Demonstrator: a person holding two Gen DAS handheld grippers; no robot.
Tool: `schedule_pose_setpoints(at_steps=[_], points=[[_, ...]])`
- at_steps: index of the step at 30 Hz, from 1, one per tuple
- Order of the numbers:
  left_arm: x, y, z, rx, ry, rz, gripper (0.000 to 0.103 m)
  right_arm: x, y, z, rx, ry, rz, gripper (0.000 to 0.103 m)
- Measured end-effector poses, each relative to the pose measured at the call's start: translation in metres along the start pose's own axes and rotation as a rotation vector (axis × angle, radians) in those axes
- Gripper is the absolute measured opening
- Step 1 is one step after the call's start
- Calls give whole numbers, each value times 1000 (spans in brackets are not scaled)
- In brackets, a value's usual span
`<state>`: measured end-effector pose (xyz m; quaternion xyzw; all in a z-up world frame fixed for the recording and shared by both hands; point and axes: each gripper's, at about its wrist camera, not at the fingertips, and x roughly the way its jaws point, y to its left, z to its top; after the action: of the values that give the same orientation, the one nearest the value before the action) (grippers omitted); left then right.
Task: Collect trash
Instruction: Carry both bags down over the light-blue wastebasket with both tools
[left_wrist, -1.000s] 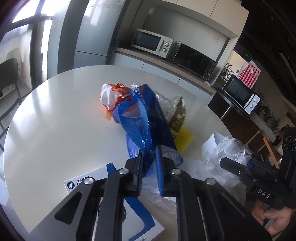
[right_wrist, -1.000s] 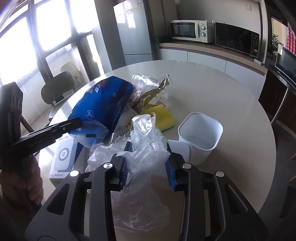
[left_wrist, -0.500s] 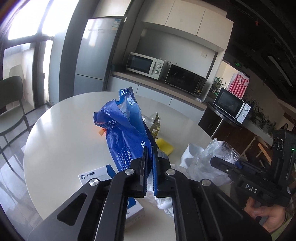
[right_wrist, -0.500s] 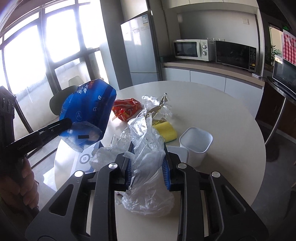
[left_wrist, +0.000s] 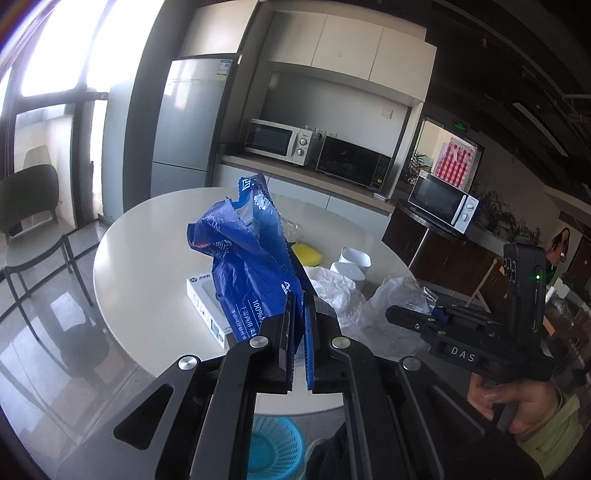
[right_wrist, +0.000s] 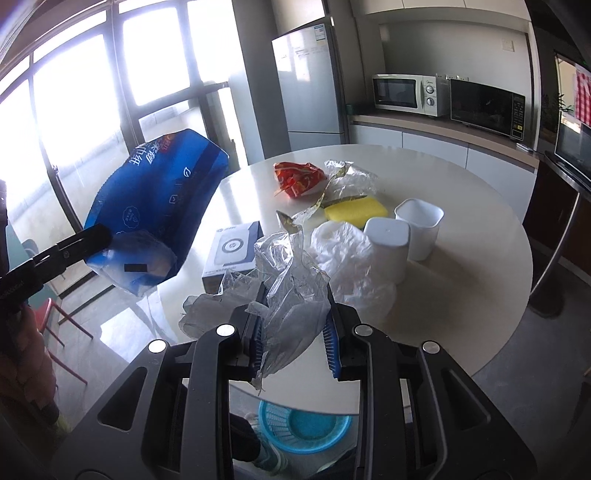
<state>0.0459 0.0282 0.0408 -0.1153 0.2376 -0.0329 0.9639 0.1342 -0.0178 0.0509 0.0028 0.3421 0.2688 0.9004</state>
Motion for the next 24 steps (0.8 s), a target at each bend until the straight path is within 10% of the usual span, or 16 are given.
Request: schedule_pose_setpoints(at_steps=[24], points=[[-36,10,-139,45,326,-4,3,-26,28,-134,-46,209,33,25]])
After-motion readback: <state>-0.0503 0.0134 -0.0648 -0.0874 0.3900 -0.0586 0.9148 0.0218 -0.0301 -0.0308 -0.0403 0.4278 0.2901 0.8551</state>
